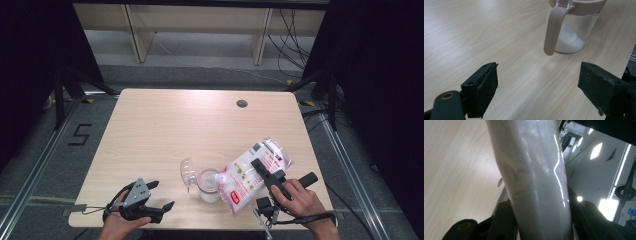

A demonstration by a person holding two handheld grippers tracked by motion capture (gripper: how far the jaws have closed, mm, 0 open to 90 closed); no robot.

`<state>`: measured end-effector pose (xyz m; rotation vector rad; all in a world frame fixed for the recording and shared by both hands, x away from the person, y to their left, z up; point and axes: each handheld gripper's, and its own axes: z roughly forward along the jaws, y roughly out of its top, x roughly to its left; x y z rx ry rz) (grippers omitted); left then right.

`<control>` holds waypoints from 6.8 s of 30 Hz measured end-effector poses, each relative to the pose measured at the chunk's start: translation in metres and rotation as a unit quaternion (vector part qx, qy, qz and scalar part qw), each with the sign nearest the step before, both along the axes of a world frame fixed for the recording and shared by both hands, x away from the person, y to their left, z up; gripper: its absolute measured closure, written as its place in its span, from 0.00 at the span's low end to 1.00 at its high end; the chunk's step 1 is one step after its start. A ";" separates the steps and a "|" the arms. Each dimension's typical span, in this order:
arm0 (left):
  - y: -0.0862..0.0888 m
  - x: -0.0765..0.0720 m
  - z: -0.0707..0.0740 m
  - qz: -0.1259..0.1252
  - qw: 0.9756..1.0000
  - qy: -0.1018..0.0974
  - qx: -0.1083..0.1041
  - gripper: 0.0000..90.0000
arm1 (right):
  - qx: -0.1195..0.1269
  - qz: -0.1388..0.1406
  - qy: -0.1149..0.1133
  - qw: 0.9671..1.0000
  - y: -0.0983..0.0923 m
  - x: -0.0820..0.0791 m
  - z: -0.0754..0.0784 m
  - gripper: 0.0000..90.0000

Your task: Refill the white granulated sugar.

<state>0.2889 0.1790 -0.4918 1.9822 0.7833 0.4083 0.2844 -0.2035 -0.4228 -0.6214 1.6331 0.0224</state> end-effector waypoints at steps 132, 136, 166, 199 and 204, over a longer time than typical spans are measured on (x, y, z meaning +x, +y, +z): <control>0.000 -0.001 0.000 0.002 1.000 -0.001 -0.005 0.17 | 0.014 0.002 0.007 1.000 -0.004 0.001 0.003 0.76; 0.000 0.000 0.000 0.000 1.000 -0.001 -0.002 0.17 | 0.009 0.010 0.003 1.000 -0.004 0.001 0.004 0.76; 0.000 0.000 0.000 -0.002 1.000 -0.002 0.001 0.17 | 0.013 -0.001 0.005 1.000 -0.004 0.001 0.003 0.76; 0.001 0.001 0.000 -0.005 1.000 -0.007 0.005 0.17 | 0.006 0.009 0.001 1.000 -0.002 0.001 0.006 0.76; 0.000 0.000 0.000 0.000 1.000 -0.001 0.000 0.17 | 0.006 0.009 0.002 1.000 -0.002 0.001 0.006 0.76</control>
